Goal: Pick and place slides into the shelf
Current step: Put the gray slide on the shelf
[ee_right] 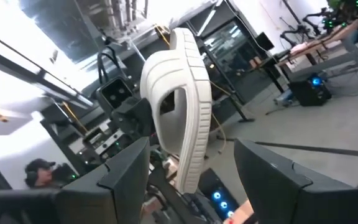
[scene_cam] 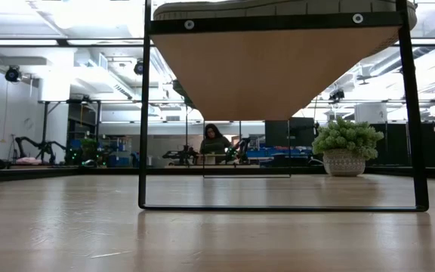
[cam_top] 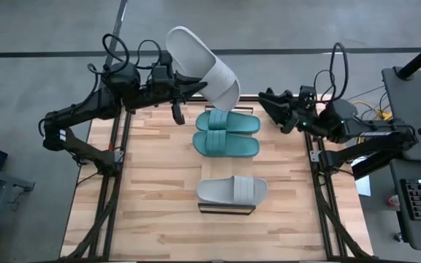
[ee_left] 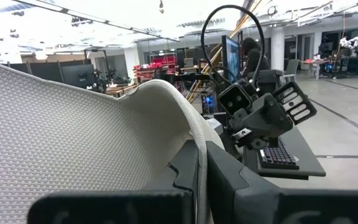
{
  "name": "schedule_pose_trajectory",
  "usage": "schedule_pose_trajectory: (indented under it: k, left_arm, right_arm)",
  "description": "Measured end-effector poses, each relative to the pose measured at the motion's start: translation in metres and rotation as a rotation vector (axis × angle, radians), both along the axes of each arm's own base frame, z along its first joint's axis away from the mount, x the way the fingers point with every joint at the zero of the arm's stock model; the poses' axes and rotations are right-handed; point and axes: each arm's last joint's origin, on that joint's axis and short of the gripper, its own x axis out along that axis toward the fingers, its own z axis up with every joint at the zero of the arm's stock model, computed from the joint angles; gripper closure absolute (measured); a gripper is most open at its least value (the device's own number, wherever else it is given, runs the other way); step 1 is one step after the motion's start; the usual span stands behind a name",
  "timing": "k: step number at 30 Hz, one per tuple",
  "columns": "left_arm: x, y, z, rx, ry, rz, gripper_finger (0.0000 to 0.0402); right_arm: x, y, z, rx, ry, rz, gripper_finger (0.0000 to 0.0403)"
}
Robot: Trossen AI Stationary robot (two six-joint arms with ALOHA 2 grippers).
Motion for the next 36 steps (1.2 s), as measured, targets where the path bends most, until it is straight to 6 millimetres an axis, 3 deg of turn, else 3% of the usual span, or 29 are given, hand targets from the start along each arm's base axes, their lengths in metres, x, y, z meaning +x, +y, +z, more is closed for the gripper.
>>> schedule_pose_trajectory:
  k: [6, 23, 31, 36]
  left_arm:
    - [0.0, 0.0, -0.001, 0.0, 0.002, 0.0, 0.0401]
    - [0.002, 0.001, -0.003, -0.003, -0.001, 0.018, 0.0401]
    - [0.013, 0.004, -0.009, -0.011, 0.022, 0.049, 0.0401]
    - [0.017, 0.005, -0.012, -0.008, 0.035, 0.071, 0.0401]
  right_arm:
    - [0.003, 0.0, -0.002, 0.002, -0.005, 0.005, 0.0179]
    - [0.044, 0.008, 0.034, -0.012, -0.059, 0.187, 0.0179]
    - [0.063, 0.008, 0.037, 0.004, -0.045, 0.175, 0.0179]
    - [0.062, 0.006, 0.036, 0.027, -0.039, 0.102, 0.0179]
